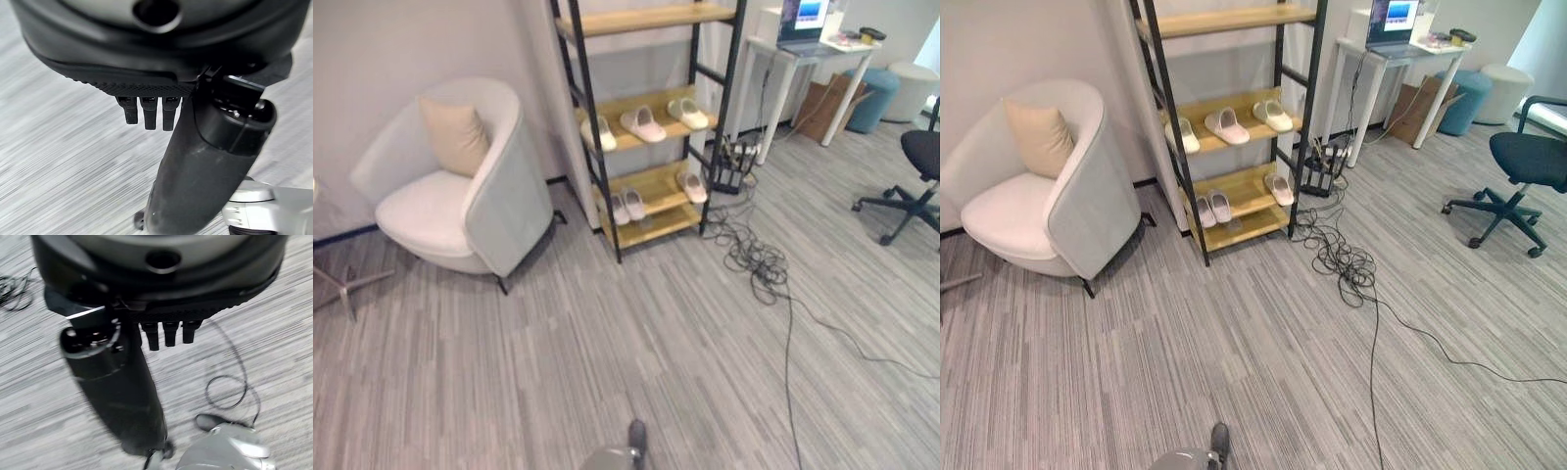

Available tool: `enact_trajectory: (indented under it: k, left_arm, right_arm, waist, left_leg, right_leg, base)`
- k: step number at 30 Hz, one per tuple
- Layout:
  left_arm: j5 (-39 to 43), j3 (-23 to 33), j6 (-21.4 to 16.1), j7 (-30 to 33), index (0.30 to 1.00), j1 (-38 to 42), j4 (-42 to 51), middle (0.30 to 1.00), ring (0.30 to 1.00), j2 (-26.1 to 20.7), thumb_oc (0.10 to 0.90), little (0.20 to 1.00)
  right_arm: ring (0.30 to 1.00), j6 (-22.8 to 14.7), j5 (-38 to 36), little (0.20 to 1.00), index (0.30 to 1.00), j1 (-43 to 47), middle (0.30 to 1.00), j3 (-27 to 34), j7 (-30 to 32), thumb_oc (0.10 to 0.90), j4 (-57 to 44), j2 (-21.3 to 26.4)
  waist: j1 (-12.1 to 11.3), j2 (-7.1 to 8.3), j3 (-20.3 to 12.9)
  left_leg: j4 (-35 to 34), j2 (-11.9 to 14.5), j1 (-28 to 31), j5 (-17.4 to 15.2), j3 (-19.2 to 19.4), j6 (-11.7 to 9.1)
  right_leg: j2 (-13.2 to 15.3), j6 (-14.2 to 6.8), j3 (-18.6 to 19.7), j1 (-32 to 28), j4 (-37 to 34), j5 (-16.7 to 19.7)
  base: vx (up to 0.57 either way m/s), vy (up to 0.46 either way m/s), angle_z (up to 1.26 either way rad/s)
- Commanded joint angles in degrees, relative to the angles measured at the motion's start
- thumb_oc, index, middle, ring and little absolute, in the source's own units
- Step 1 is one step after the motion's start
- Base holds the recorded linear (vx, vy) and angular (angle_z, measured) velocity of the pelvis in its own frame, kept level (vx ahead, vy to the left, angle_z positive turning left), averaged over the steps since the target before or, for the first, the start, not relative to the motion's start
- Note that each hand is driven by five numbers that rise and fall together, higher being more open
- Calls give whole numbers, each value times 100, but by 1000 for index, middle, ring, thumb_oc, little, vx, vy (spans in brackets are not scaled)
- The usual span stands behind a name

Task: Arrange the slippers neatly on the shoe rack.

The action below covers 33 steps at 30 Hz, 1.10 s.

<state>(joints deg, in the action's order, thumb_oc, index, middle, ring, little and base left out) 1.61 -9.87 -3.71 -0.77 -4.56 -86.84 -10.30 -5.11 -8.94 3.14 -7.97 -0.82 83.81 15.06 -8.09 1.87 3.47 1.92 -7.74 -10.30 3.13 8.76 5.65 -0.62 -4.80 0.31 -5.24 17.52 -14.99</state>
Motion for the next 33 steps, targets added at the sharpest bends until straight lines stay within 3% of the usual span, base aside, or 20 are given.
enact_trajectory:
  k: [1,2,4,8,10,12,15,16,18,19,20,21,23,24,26,27,28,29,30,33]
  left_arm:
    - [2,-4,-259,40,900,595,426,900,900,-217,800,900]
    - [102,-41,-272,61,900,704,553,900,900,-246,800,900]
    - [148,-55,-286,130,900,779,634,900,900,-284,800,900]
    - [52,-309,-379,214,900,995,926,900,900,-297,800,900]
    - [-112,-528,-405,229,900,1076,1017,900,900,-302,800,900]
    - [-244,-655,-426,223,900,1112,958,900,900,-251,800,900]
    - [-277,-655,-405,191,900,1079,830,900,900,-223,800,900]
    - [-278,-586,-375,160,900,989,654,900,900,-189,800,900]
    - [-327,-548,-353,132,900,930,591,900,900,-196,800,900]
    - [-330,-514,-346,147,900,864,557,900,900,-210,800,900]
    - [-343,-494,-338,154,900,823,539,900,900,-207,800,900]
    - [-343,-493,-338,154,900,824,539,900,900,-206,800,900]
    - [-298,-507,-330,138,900,798,603,900,900,-217,800,900]
    - [-297,-506,-329,138,900,799,603,900,900,-218,800,900]
    - [-281,-616,-333,110,900,887,757,900,900,-278,800,900]
    - [-269,-645,-351,134,900,893,808,900,900,-289,800,900]
    - [-295,-732,-367,197,900,909,878,900,900,-277,800,900]
    - [-295,-731,-367,197,900,910,878,900,900,-277,800,900]
    - [-356,-738,-381,189,900,859,865,900,900,-268,800,900]
    - [-475,-727,-391,196,900,746,818,900,900,-224,800,900]
  right_arm:
    - [900,-62,83,900,900,-81,900,86,64,800,-638,297]
    - [900,-66,64,900,900,-60,900,91,52,800,-700,311]
    - [900,-82,36,900,900,-61,900,111,69,800,-737,312]
    - [900,-131,-54,900,900,-97,900,160,105,800,-824,344]
    - [900,-133,-61,900,900,-103,900,143,138,800,-830,353]
    - [900,-90,-26,900,900,-115,900,171,139,800,-762,424]
    - [900,-57,16,900,900,-127,900,234,124,800,-685,476]
    - [900,-20,99,900,900,-172,900,285,122,800,-650,501]
    - [900,-34,140,900,900,-207,900,286,100,800,-631,518]
    - [900,-53,178,900,900,-214,900,257,113,800,-669,548]
    - [900,-97,242,900,900,-137,900,205,132,800,-704,640]
    - [900,-97,242,900,900,-136,900,205,132,800,-703,641]
    - [900,-153,221,900,900,-54,900,138,221,800,-786,811]
    - [900,-154,221,900,900,-53,900,138,221,800,-785,810]
    - [900,-219,98,900,900,-1,900,95,302,800,-899,906]
    - [900,-229,33,900,900,27,900,96,330,800,-927,934]
    - [900,-221,77,900,900,180,900,59,365,800,-938,1046]
    - [900,-221,77,900,900,181,900,59,365,800,-937,1046]
    - [900,-239,184,900,900,275,900,5,394,800,-1002,1108]
    - [900,-264,303,900,900,321,900,-61,439,800,-1126,1109]
  waist:
    - [169,-76,215]
    - [306,-288,296]
    - [415,-325,378]
    - [663,-477,513]
    - [787,-433,587]
    - [914,-411,617]
    - [973,-392,592]
    - [987,-329,524]
    - [1016,-320,444]
    - [1021,-291,414]
    - [985,-277,393]
    - [993,-280,389]
    - [932,-128,494]
    - [944,-133,492]
    - [899,67,720]
    - [778,112,792]
    - [623,82,822]
    - [632,88,810]
    - [519,27,759]
    - [383,-121,641]
  left_leg:
    - [259,14,-33,-102,-255,98]
    - [207,108,371,-278,-514,183]
    - [173,102,633,-368,-647,184]
    - [122,280,1246,-654,-1106,13]
    - [142,309,1474,-858,-1379,-75]
    - [83,435,1691,-1039,-1608,-245]
    - [58,563,1842,-1061,-1775,-360]
    - [9,821,2074,-1056,-1900,-524]
    - [62,951,2078,-1035,-1994,-600]
    - [122,1098,2076,-986,-2019,-649]
    - [566,1374,1896,-592,-2090,-773]
    - [574,1376,1885,-596,-2100,-776]
    - [2079,1596,1029,398,-2046,-628]
    - [2108,1596,1006,386,-2063,-630]
    - [2713,1848,387,586,-1477,-471]
    - [2918,1586,182,413,-1553,-513]
    - [3045,780,-316,-5,-1545,-544]
    - [3036,771,-328,8,-1550,-542]
    - [2409,266,-407,-370,-1335,-401]
    - [1355,-99,-460,-86,-1106,-328]
  right_leg:
    - [603,-345,-134,-36,1076,2460]
    - [528,-173,-155,482,1678,2309]
    - [579,-73,-272,739,1767,1981]
    - [751,162,-545,1344,919,1311]
    - [671,85,-5,1513,331,1405]
    - [766,-103,719,1715,-628,1898]
    - [870,-215,888,1822,-957,2207]
    - [960,-329,663,1911,-1107,2409]
    - [900,-306,610,1799,-1051,2219]
    - [805,-247,674,1733,-996,2150]
    - [541,-113,613,1638,-850,1960]
    - [542,-111,604,1642,-846,1957]
    - [326,243,429,1248,-817,1648]
    - [324,244,416,1253,-812,1645]
    - [283,463,262,1055,-763,1525]
    - [228,493,275,919,-803,1456]
    - [128,479,262,756,-805,1386]
    - [136,477,256,769,-807,1389]
    - [1,431,208,610,-788,1285]
    - [-281,406,234,379,-743,1182]
  base:
    - [525,174,13]
    - [279,64,35]
    - [331,38,33]
    - [329,-103,37]
    - [458,-320,44]
    - [450,-396,68]
    - [302,-338,67]
    - [244,-326,69]
    - [262,-394,28]
    - [330,-667,37]
    - [235,-526,41]
    - [283,-723,55]
    - [178,-583,23]
    - [52,-450,22]
    - [60,-490,69]
    - [248,-554,60]
    - [220,-377,23]
    - [380,-382,-19]
    - [203,-149,-35]
    - [431,-253,-11]
